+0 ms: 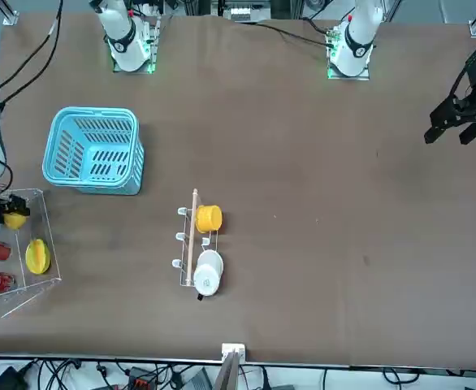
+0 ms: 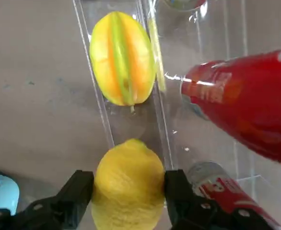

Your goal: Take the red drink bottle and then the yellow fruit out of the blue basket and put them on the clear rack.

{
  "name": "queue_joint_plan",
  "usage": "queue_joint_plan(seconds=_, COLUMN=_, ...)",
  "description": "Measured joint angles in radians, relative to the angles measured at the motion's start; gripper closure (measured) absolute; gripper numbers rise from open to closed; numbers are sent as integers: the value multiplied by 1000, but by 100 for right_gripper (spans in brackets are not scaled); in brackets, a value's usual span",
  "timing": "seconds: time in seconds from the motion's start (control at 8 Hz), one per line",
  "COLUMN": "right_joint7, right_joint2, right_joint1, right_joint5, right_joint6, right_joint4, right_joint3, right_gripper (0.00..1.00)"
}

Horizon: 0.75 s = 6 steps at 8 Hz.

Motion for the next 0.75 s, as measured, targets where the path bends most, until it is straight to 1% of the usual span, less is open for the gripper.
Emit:
queue_joint_plan(seconds=0.25, right_joint7=-2, right_joint2=0, right_joint1=8, right_joint5=-51, right_joint6=-3, right_joint4=-1, right_joint3=5, right_gripper=15)
queue_joint_plan(seconds=0.75, right_joint7=-5, right_joint2=0, right_joint1=42, right_joint5=-189, right_joint6=-4, right_joint4=-31, right_joint3=9, right_gripper=15)
